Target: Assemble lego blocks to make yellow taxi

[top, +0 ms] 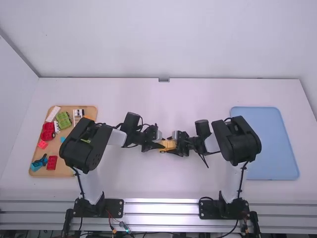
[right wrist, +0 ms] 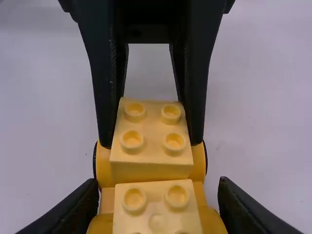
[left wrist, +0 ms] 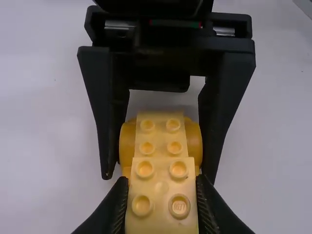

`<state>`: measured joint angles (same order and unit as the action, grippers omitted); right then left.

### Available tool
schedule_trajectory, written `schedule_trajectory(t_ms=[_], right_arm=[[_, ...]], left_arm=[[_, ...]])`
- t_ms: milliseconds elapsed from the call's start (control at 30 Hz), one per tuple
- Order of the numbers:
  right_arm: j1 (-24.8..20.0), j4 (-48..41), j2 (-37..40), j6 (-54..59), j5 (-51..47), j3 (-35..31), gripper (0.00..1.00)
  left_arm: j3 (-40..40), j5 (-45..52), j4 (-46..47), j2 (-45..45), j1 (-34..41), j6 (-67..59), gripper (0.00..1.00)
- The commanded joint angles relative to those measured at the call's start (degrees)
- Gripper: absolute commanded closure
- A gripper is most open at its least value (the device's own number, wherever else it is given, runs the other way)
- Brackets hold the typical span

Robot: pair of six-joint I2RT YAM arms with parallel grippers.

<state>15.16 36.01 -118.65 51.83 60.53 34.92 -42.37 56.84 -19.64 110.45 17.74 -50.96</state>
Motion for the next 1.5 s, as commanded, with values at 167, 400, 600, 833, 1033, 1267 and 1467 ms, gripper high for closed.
schedule_trajectory(t_ms=[167,400,600,833,1033,1267,1467], right_arm=[[0.2,-0.39,-0.92,-0.61,-0.11,0.07,0.52],[0.22,-0.39,-0.92,-0.61,-0.11,0.0,0.53],[0.2,-0.39,-0.92,-0.61,-0.24,0.0,0.52],[0.17,-0.39,-0.92,-1.05,-0.52,0.0,0.53],[0.26,-0.31,-0.92,-1.05,-0.33,0.04,0.53],[0.15,-0.31,-0.92,-1.07,-0.31,-0.02,0.53],[0.15,-0.37,-0.92,-1.05,-0.31,0.0,0.54]], left_arm=[[-0.09,-1.03,-0.39,1.09,1.55,0.57,0.95],[-0.11,-5.22,-0.52,1.09,3.41,0.59,0.9],[-0.11,-1.36,-1.05,0.96,2.84,0.59,0.01],[-0.11,1.29,1.53,-4.42,0.28,0.61,0.01],[-0.11,7.26,4.7,-9.31,-3.41,0.61,0.67],[-0.11,5.33,5.29,-5.03,-0.26,0.61,0.98],[-0.11,-0.33,4.31,-0.68,1.07,4.39,0.98]])
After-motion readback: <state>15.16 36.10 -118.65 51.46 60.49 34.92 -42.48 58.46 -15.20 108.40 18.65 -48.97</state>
